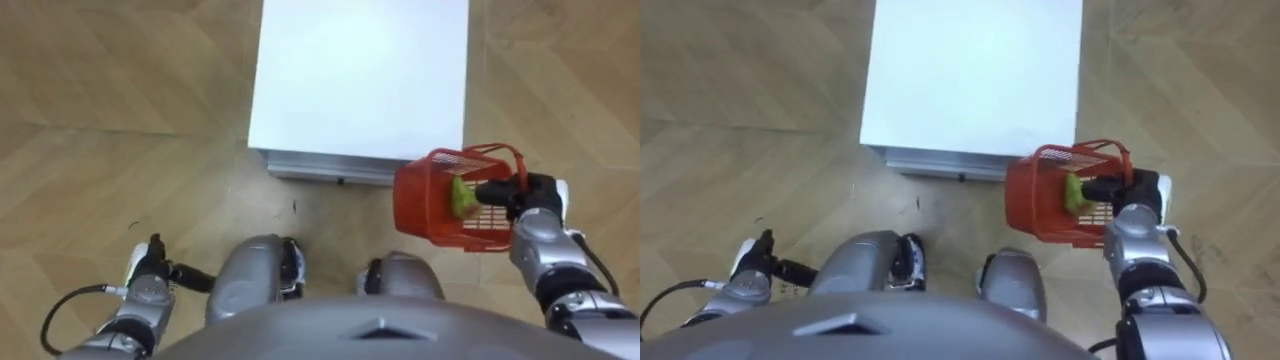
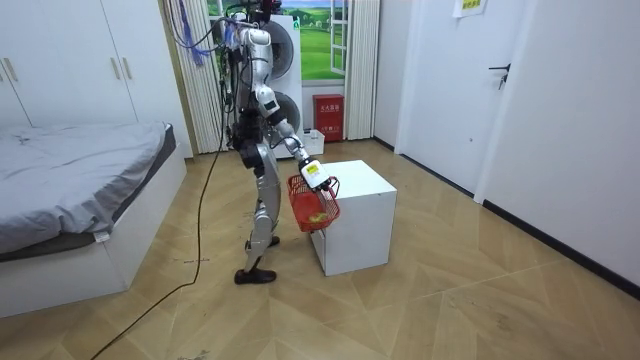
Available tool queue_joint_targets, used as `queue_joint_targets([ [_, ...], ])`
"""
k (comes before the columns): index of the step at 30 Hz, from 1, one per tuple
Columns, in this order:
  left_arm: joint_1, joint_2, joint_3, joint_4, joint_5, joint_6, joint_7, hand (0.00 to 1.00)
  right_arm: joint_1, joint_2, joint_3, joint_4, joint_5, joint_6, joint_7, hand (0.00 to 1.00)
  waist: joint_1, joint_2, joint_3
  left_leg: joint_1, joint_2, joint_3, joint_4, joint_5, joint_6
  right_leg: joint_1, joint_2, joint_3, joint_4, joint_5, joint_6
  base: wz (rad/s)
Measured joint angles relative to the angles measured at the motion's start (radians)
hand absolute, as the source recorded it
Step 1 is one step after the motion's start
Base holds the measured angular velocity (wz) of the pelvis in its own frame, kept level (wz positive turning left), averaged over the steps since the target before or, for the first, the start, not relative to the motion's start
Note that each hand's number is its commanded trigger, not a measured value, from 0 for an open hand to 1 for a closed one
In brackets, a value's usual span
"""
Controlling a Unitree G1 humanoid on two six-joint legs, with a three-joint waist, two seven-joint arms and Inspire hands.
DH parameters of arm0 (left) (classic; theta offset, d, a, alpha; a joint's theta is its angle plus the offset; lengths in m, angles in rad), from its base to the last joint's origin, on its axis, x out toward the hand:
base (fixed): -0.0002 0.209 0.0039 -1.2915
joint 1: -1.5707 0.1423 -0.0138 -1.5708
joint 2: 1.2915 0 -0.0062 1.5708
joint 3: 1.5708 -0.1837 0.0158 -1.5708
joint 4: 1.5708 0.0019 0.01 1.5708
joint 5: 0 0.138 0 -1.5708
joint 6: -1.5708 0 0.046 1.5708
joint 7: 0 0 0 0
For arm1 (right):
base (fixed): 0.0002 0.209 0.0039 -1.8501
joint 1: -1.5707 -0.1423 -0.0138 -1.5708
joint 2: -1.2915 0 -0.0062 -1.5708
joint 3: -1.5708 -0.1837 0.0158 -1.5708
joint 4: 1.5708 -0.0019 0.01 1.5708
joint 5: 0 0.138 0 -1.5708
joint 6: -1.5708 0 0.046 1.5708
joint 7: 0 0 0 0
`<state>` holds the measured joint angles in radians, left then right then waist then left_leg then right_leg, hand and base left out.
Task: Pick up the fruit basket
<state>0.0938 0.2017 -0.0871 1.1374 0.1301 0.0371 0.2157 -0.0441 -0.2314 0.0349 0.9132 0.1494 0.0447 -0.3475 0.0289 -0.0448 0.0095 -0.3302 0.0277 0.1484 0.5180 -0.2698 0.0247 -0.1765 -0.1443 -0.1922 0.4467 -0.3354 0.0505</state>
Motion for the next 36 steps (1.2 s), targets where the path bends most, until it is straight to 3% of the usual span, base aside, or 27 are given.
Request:
queue_joint_targets([
  [3,0.050,0.000,0.029,-0.030,0.000,0.012,0.002,0.00,0.047,-0.002,0.000,-0.066,-0.073,0.001,0.000,1.00,-0.001,-0.008,-0.0007,0.081,0.002,0.000,-0.115,0.036,-0.023,0.068,0.023,-0.011,-0.091,0.029,-0.015,0.05],
  [7,0.069,-0.012,0.052,-0.041,0.003,0.035,0.002,0.00,0.086,-0.005,0.001,-0.171,-0.148,0.015,0.008,1.00,-0.002,-0.018,0.0008,0.129,-0.004,-0.006,-0.184,0.069,-0.034,0.098,0.031,-0.009,-0.122,0.037,-0.023,-0.01],
  [9,0.084,-0.014,0.057,-0.061,0.003,0.046,-0.002,0.00,0.130,-0.005,0.003,-0.277,-0.203,0.046,0.024,1.00,-0.003,-0.020,0.0015,0.160,-0.003,-0.019,-0.195,0.070,-0.036,0.135,0.041,-0.006,-0.143,0.039,-0.026,0.00],
  [11,0.099,-0.014,0.064,-0.078,0.004,0.047,-0.007,0.00,0.152,-0.007,0.000,-0.340,-0.217,0.050,0.026,1.00,-0.006,-0.024,0.0032,0.181,-0.003,-0.019,-0.203,0.073,-0.041,0.157,0.043,-0.006,-0.158,0.040,-0.028,-0.05],
  [14,0.109,-0.018,0.065,-0.088,0.033,0.059,-0.023,0.00,0.151,-0.006,-0.019,-0.451,-0.170,0.036,0.031,1.00,-0.011,-0.021,0.0016,0.199,0.000,-0.019,-0.211,0.074,-0.041,0.166,0.048,-0.004,-0.167,0.043,-0.032,-0.05],
  [18,0.135,-0.026,0.070,-0.103,0.064,0.087,-0.045,0.00,0.143,0.004,-0.016,-0.566,-0.154,0.015,0.048,1.00,-0.008,-0.016,-0.0077,0.213,0.003,-0.024,-0.211,0.074,-0.041,0.201,0.058,-0.009,-0.202,0.054,-0.034,0.06],
  [21,0.176,-0.031,0.084,-0.111,0.064,0.102,-0.053,0.00,0.143,0.018,-0.015,-0.587,-0.154,0.015,0.069,1.00,-0.006,-0.016,-0.0122,0.222,0.002,-0.028,-0.209,0.073,-0.041,0.218,0.058,-0.017,-0.210,0.055,-0.034,0.07],
  [26,0.209,-0.038,0.086,-0.109,0.081,0.133,-0.089,0.00,0.144,0.027,-0.016,-0.600,-0.163,0.023,0.086,1.00,-0.006,-0.010,-0.0100,0.237,0.003,-0.027,-0.217,0.074,-0.042,0.229,0.057,-0.022,-0.210,0.055,-0.034,0.01],
  [36,0.177,-0.037,0.111,-0.107,0.104,0.134,-0.132,0.00,0.145,0.042,-0.013,-0.644,-0.161,0.023,0.140,1.00,-0.001,-0.014,-0.0072,0.241,-0.002,-0.020,-0.220,0.073,-0.042,0.228,0.047,-0.029,-0.203,0.058,-0.029,0.01],
])
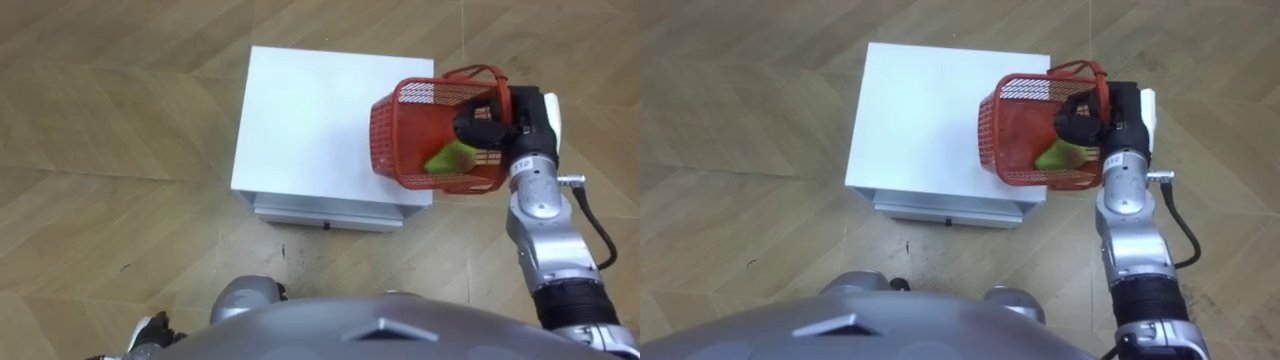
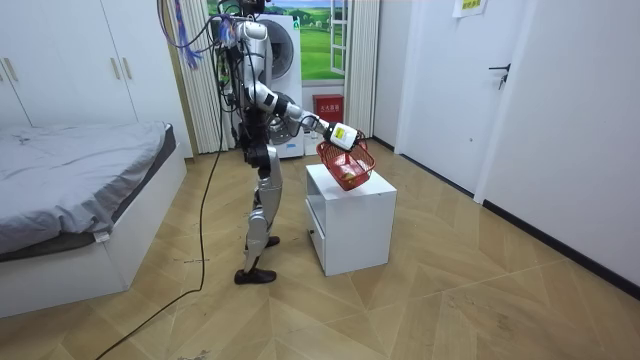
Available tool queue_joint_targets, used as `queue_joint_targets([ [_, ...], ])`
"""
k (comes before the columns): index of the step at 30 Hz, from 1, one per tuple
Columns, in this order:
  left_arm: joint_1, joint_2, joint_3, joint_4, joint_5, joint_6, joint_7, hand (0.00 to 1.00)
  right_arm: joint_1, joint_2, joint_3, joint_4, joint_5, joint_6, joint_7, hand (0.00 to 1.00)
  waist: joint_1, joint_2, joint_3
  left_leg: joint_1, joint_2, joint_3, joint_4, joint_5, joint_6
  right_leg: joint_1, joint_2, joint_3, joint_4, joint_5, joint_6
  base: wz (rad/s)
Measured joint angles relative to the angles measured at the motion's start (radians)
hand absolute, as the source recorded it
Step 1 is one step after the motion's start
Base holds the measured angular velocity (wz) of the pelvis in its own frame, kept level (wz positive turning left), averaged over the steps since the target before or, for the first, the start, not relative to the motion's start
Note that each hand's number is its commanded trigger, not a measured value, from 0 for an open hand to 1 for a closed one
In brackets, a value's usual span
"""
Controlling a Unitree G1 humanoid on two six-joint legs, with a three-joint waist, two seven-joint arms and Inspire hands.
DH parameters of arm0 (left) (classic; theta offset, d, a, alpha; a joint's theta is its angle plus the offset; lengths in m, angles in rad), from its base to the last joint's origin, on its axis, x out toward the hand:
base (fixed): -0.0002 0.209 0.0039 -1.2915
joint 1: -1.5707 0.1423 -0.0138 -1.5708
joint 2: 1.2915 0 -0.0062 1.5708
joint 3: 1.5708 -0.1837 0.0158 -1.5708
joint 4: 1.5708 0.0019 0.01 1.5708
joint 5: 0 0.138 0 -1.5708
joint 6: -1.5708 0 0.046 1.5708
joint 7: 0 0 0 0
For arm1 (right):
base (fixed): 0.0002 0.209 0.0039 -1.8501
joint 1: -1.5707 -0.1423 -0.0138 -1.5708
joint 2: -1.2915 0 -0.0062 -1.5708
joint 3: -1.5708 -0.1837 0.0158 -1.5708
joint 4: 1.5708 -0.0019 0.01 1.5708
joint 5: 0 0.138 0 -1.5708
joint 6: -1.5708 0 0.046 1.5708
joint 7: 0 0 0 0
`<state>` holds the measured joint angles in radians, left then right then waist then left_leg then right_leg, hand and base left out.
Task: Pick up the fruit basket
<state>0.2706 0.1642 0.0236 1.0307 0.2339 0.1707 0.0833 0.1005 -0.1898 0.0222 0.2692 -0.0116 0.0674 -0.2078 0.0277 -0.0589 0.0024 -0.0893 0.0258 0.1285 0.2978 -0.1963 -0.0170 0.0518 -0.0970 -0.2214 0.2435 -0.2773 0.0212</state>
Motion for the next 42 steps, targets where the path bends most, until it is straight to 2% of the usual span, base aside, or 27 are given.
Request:
queue_joint_targets([
  [5,-0.022,0.000,0.002,0.012,-0.003,-0.001,-0.011,0.00,-0.004,0.002,0.030,-0.005,-0.003,0.000,0.020,1.00,0.010,-0.007,0.0023,-0.001,-0.001,0.028,-0.004,-0.001,0.001,-0.018,-0.009,0.008,0.022,0.002,0.005,-0.06],
  [8,-0.023,0.000,0.008,0.016,0.000,-0.002,-0.011,0.00,-0.004,0.016,0.039,-0.004,-0.016,0.000,0.055,1.00,0.009,-0.006,0.0039,-0.014,-0.001,0.043,0.006,-0.007,0.010,-0.039,-0.012,0.025,0.038,0.004,0.008,-0.14],
  [10,-0.027,0.000,0.012,0.028,0.000,-0.002,-0.011,0.00,-0.005,0.019,0.039,-0.004,-0.034,0.001,0.073,1.00,0.007,-0.001,0.0015,-0.024,-0.002,0.058,0.011,-0.013,0.019,-0.058,-0.020,0.033,0.063,0.002,0.012,-0.15],
  [13,-0.023,-0.001,0.012,0.029,0.000,-0.002,-0.012,0.00,-0.005,0.020,0.045,-0.004,-0.034,0.025,0.098,1.00,0.007,0.005,0.0008,-0.023,-0.019,0.069,0.004,-0.024,0.038,-0.091,-0.046,0.030,0.138,-0.004,0.021,-0.12],
  [15,-0.024,0.001,0.012,0.031,0.001,-0.003,-0.013,0.00,-0.003,0.022,0.046,-0.004,-0.039,0.037,0.102,1.00,0.006,0.011,0.0022,-0.008,-0.039,0.072,0.004,-0.036,0.059,-0.146,-0.086,0.020,0.282,-0.003,0.023,0.00],
  [16,-0.023,0.001,0.012,0.031,0.001,-0.003,-0.013,0.00,-0.002,0.021,0.046,-0.004,-0.042,0.040,0.102,1.00,0.005,0.011,0.0029,-0.004,-0.039,0.070,0.004,-0.039,0.065,-0.159,-0.097,0.022,0.317,-0.002,0.026,0.08],
  [17,-0.024,0.001,0.011,0.030,0.000,-0.005,-0.013,0.00,-0.003,0.021,0.045,-0.004,-0.051,0.043,0.101,1.00,0.006,0.013,0.0030,0.002,-0.046,0.073,0.011,-0.046,0.077,-0.184,-0.114,0.027,0.382,0.013,0.044,0.07],
  [19,-0.030,0.005,0.006,0.027,0.000,-0.006,-0.013,0.00,-0.003,0.022,0.055,-0.001,-0.049,0.043,0.098,1.00,0.009,0.016,0.0042,0.015,-0.057,0.071,0.009,-0.048,0.093,-0.206,-0.127,0.044,0.438,0.042,0.052,0.07],
  [20,-0.030,0.007,0.005,0.028,0.001,-0.008,-0.012,0.00,-0.003,0.022,0.066,0.001,-0.050,0.043,0.099,1.00,0.010,0.021,0.0073,0.024,-0.058,0.062,0.010,-0.053,0.101,-0.220,-0.126,0.047,0.449,0.061,0.050,0.06],
  [21,-0.033,0.010,0.001,0.028,0.001,-0.013,-0.011,0.00,-0.003,0.025,0.080,0.001,-0.049,0.043,0.103,1.00,0.011,0.030,0.0122,0.025,-0.054,0.050,0.017,-0.054,0.105,-0.225,-0.105,0.068,0.425,0.050,0.053,0.06],
  [22,-0.037,0.013,-0.004,0.028,0.001,-0.013,-0.009,0.00,-0.003,0.029,0.082,0.001,-0.044,0.042,0.105,1.00,0.011,0.031,0.0130,0.021,-0.052,0.043,0.017,-0.054,0.106,-0.227,-0.091,0.073,0.392,0.041,0.056,0.23],
  [23,-0.046,0.019,-0.019,0.029,0.001,-0.013,-0.004,0.00,-0.003,0.032,0.088,0.007,-0.037,0.042,0.105,1.00,0.008,0.031,0.0130,0.015,-0.051,0.025,0.016,-0.051,0.110,-0.228,-0.063,0.083,0.310,0.035,0.058,0.34],
  [24,-0.049,0.022,-0.032,0.027,0.001,-0.013,-0.001,0.00,-0.004,0.033,0.098,0.028,-0.037,0.042,0.100,1.00,0.013,0.027,0.0111,0.016,-0.054,0.022,0.012,-0.051,0.111,-0.229,-0.036,0.082,0.215,0.049,0.046,0.31],
  [25,-0.049,0.023,-0.031,0.026,0.003,-0.016,0.000,0.00,-0.004,0.035,0.102,0.037,-0.037,0.043,0.099,1.00,0.020,0.023,0.0089,0.017,-0.058,0.021,0.011,-0.051,0.111,-0.228,-0.022,0.081,0.164,0.075,0.034,0.22],
  [27,-0.050,0.012,-0.029,0.019,0.017,-0.017,0.001,0.00,-0.006,0.033,0.114,0.070,-0.028,0.044,0.101,1.00,0.034,0.033,0.0033,0.017,-0.055,-0.005,0.002,-0.053,0.110,-0.195,-0.001,0.063,0.082,0.113,0.029,0.23],
  [30,-0.041,0.011,-0.029,0.011,0.018,-0.016,0.006,0.00,-0.012,0.033,0.121,0.094,0.003,0.044,0.117,1.00,0.061,0.037,0.0067,0.024,-0.054,-0.014,-0.025,-0.048,0.104,-0.185,0.003,0.054,0.056,0.116,0.028,0.10],
  [38,0.005,0.009,-0.029,0.012,0.023,0.028,0.012,0.00,-0.034,0.023,0.142,0.096,0.019,0.044,0.173,1.00,0.066,0.015,0.0037,0.030,-0.049,-0.034,-0.045,-0.046,0.101,-0.153,0.011,0.026,0.005,0.118,0.026,0.09],
  [42,0.005,0.007,-0.029,0.009,0.025,0.041,0.000,0.00,-0.035,0.019,0.155,0.097,0.019,0.045,0.196,1.00,0.065,0.015,0.0040,0.031,-0.049,-0.039,-0.047,-0.046,0.101,-0.138,0.012,0.021,-0.018,0.122,0.029,0.05],
])
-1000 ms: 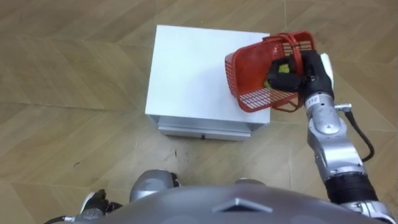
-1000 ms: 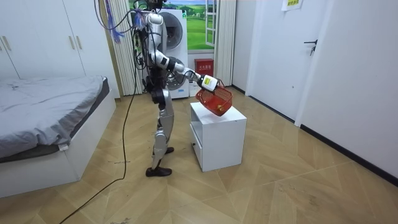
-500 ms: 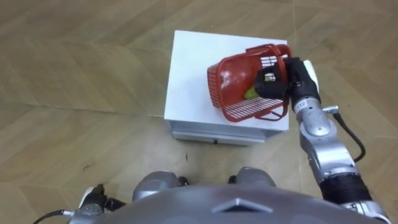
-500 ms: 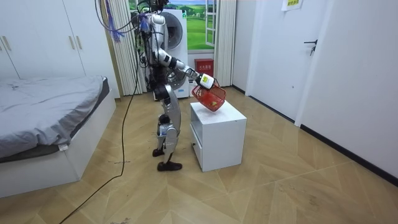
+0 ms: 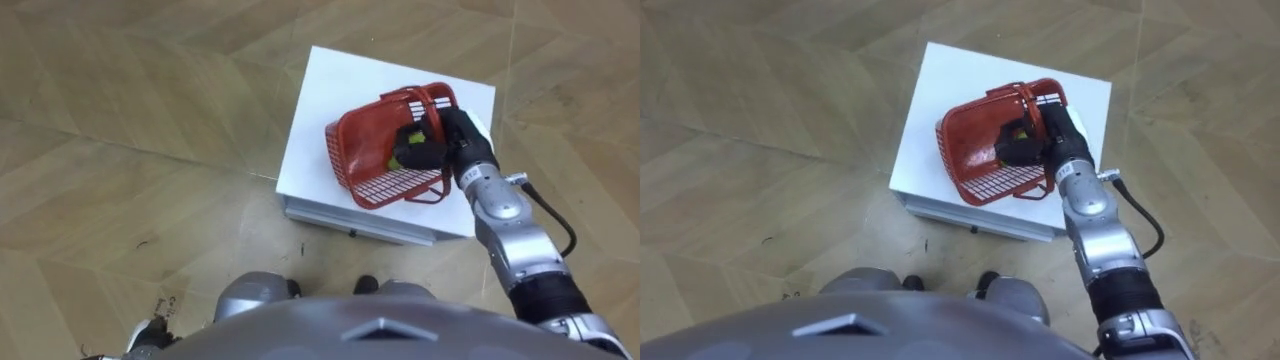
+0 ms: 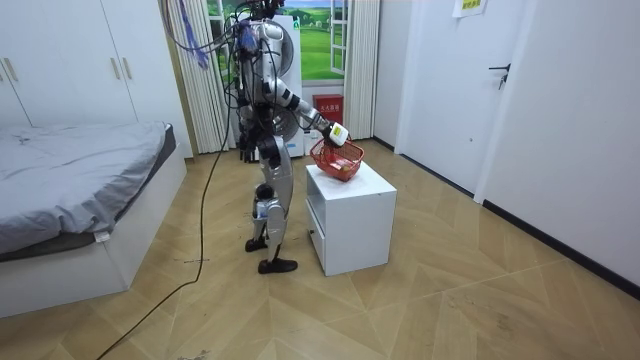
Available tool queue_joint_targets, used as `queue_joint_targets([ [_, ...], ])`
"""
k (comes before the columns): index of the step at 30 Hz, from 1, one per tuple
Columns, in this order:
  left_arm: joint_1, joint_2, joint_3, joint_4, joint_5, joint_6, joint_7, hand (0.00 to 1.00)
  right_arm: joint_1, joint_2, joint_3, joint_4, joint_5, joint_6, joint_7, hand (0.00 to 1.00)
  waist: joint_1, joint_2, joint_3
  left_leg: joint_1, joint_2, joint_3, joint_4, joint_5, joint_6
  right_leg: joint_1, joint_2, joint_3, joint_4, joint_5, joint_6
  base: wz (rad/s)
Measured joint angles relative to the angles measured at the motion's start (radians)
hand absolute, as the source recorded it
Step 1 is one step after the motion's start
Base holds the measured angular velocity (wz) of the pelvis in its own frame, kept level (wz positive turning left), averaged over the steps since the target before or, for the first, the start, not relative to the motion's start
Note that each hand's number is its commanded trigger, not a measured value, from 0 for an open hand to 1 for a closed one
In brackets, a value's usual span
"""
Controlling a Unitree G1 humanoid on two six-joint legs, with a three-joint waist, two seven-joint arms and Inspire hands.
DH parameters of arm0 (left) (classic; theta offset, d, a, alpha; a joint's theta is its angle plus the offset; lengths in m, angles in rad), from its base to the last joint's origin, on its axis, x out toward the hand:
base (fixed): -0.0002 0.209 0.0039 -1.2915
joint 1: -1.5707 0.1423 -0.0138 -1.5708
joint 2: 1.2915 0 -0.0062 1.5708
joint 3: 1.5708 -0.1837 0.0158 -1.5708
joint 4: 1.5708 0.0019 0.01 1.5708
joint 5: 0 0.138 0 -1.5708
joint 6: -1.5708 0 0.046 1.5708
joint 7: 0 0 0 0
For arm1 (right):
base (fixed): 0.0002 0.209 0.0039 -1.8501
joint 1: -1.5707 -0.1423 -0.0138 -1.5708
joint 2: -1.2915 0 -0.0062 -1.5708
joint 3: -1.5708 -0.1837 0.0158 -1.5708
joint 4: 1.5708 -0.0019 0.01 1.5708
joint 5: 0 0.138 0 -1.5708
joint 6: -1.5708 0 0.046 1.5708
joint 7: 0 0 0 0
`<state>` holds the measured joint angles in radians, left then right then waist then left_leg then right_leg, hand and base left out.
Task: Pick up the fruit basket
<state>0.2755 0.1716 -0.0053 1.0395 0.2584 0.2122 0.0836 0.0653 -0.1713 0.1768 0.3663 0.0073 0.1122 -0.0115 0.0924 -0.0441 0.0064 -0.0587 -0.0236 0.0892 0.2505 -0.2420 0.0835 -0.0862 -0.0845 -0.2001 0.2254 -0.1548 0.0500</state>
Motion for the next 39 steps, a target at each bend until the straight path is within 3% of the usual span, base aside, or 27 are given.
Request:
queue_joint_targets([
  [2,0.000,0.000,0.000,0.001,0.000,0.000,-0.003,0.00,-0.001,0.000,0.000,0.001,0.001,0.000,0.004,1.00,0.001,0.000,0.0001,0.000,0.000,0.000,-0.002,0.000,0.000,0.001,0.001,0.000,-0.005,0.002,0.000,0.00],
  [3,0.000,0.000,0.000,0.002,0.000,0.001,-0.003,0.00,-0.001,0.000,0.000,0.007,0.001,0.000,0.004,0.89,0.001,0.000,0.0002,0.001,0.000,0.000,-0.002,0.000,0.000,0.001,0.001,0.000,-0.005,0.002,0.000,0.00],
  [4,0.000,0.000,0.000,0.002,0.000,0.001,-0.003,0.00,-0.001,0.000,0.000,0.010,0.000,0.000,0.004,0.30,0.001,0.000,0.0002,0.001,0.000,0.000,-0.002,0.000,0.000,0.002,0.001,0.000,-0.005,0.002,0.000,0.00],
  [5,0.000,0.000,0.000,0.003,0.000,0.002,-0.003,0.00,-0.001,0.000,0.000,0.013,0.000,0.000,0.004,0.00,0.002,0.001,0.0005,0.000,0.000,-0.001,-0.002,0.000,0.000,0.002,0.001,-0.001,-0.005,0.002,0.000,0.00],
  [28,0.001,-0.008,-0.009,0.018,-0.002,0.007,-0.002,0.00,-0.003,0.000,0.028,0.041,-0.018,-0.001,-0.003,0.00,0.022,0.007,0.0044,0.000,-0.001,-0.007,-0.011,0.000,0.000,0.002,0.001,-0.007,-0.005,0.002,0.000,0.01],
  [39,0.001,-0.008,-0.008,0.010,0.021,0.007,0.001,0.00,-0.009,0.000,0.027,0.037,-0.109,-0.002,-0.014,0.00,0.018,0.011,0.0048,0.010,-0.001,-0.012,-0.014,0.000,0.000,0.017,0.001,-0.019,-0.007,0.002,0.000,0.00],
])
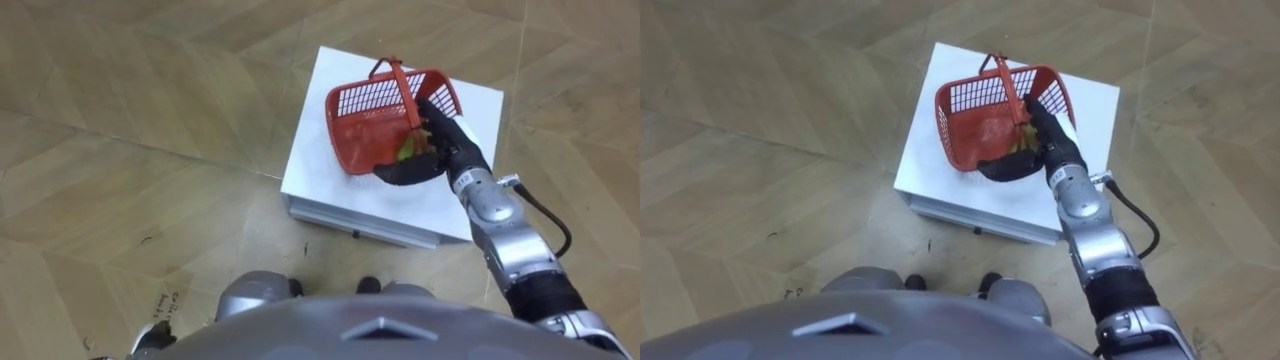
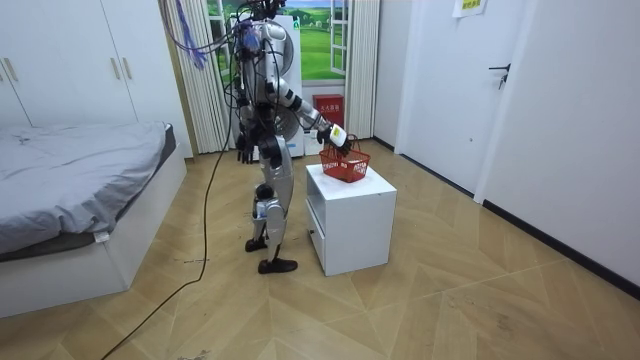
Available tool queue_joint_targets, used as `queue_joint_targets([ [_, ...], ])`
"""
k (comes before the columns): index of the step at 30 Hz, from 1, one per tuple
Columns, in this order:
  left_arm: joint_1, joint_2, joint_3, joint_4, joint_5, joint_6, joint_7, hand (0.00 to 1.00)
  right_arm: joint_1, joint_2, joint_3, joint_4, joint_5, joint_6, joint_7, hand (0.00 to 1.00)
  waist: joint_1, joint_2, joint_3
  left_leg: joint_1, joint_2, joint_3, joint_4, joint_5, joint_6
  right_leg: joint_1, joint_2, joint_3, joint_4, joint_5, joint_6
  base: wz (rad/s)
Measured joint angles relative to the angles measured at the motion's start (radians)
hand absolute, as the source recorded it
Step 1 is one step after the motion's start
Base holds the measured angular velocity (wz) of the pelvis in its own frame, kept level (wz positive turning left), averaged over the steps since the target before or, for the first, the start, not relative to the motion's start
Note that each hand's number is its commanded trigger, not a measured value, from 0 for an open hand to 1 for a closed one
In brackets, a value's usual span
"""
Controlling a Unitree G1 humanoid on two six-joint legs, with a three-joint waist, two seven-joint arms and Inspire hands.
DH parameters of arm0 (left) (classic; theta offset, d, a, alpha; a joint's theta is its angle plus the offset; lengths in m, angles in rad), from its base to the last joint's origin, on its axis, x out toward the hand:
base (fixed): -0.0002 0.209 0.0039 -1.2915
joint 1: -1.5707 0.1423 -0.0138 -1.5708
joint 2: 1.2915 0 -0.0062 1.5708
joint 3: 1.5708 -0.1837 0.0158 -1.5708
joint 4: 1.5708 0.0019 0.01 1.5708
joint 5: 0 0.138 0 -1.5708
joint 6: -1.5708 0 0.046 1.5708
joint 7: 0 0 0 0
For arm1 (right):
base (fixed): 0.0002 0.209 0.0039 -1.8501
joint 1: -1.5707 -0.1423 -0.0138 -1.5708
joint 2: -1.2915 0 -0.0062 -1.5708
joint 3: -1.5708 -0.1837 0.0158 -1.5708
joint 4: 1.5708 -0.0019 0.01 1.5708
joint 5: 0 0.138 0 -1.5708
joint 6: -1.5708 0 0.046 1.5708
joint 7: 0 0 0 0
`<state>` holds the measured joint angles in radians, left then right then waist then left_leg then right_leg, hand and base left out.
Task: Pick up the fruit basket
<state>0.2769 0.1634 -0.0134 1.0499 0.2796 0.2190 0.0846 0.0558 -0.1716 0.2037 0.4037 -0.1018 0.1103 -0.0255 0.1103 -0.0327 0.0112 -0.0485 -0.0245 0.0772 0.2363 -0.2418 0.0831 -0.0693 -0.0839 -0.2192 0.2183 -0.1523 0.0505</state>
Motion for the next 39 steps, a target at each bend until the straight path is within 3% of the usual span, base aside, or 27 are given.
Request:
queue_joint_targets([
  [4,0.001,0.000,0.000,0.001,0.000,0.004,-0.002,0.00,0.001,0.000,-0.002,-0.036,-0.035,-0.001,-0.009,0.00,-0.013,0.001,-0.0016,0.008,0.000,0.001,-0.009,0.000,0.000,0.000,0.001,0.001,0.000,0.000,0.000,0.00],
  [7,0.002,-0.001,0.001,0.003,0.032,0.004,-0.010,0.00,0.006,0.002,-0.011,-0.068,-0.035,-0.001,-0.017,0.00,-0.024,0.003,-0.0088,0.013,0.000,0.004,-0.009,0.000,0.000,0.001,0.001,0.003,0.000,0.000,0.000,-0.03],
  [14,0.003,-0.013,0.010,0.004,0.037,0.002,-0.009,0.00,0.029,0.002,-0.092,-0.165,-0.040,-0.013,-0.115,0.00,-0.048,0.007,-0.0074,0.062,-0.001,0.035,-0.019,0.000,0.000,0.033,0.000,0.037,-0.001,-0.002,0.004,-0.11],
  [16,0.000,-0.015,0.009,0.000,0.036,-0.001,-0.007,0.00,0.035,0.003,-0.102,-0.178,-0.059,-0.033,-0.152,0.00,-0.056,0.008,-0.0078,0.072,0.000,0.046,-0.023,0.000,0.000,0.037,0.001,0.043,-0.001,-0.002,0.004,-0.16],
  [18,0.000,-0.018,0.009,-0.011,0.037,-0.005,-0.004,0.00,0.058,0.003,-0.120,-0.180,-0.084,-0.058,-0.192,0.00,-0.080,0.008,-0.0081,0.080,0.001,0.053,-0.031,0.000,0.000,0.045,0.004,0.049,-0.002,-0.002,0.004,-0.04],
  [25,0.001,-0.021,0.032,-0.021,0.037,-0.021,0.000,0.00,0.151,0.003,-0.198,-0.165,-0.108,-0.069,-0.283,0.00,-0.119,0.015,-0.0141,0.114,0.013,0.063,-0.051,-0.001,-0.003,0.062,0.018,0.055,-0.001,0.002,-0.001,-0.06],
  [29,0.008,-0.019,0.053,-0.050,0.039,-0.022,0.001,0.00,0.182,0.004,-0.251,0.016,-0.108,-0.091,-0.348,0.00,-0.148,0.018,-0.0180,0.135,0.014,0.060,-0.066,-0.003,-0.006,0.088,0.022,0.054,-0.018,0.003,-0.001,0.00],
  [33,0.005,-0.019,0.074,-0.051,0.040,-0.028,0.021,0.00,0.237,0.003,-0.277,0.252,-0.099,-0.088,-0.370,0.00,-0.146,0.018,-0.0202,0.149,0.013,0.069,-0.074,-0.002,-0.007,0.098,0.026,0.074,-0.031,0.003,-0.001,-0.07],
  [39,0.025,-0.019,0.103,-0.049,0.065,-0.026,0.021,0.00,0.240,0.005,-0.314,0.642,-0.070,-0.077,-0.328,0.00,-0.148,0.027,-0.0128,0.180,0.015,0.075,-0.087,-0.003,-0.008,0.121,0.030,0.079,-0.035,0.000,0.000,-0.04],
])
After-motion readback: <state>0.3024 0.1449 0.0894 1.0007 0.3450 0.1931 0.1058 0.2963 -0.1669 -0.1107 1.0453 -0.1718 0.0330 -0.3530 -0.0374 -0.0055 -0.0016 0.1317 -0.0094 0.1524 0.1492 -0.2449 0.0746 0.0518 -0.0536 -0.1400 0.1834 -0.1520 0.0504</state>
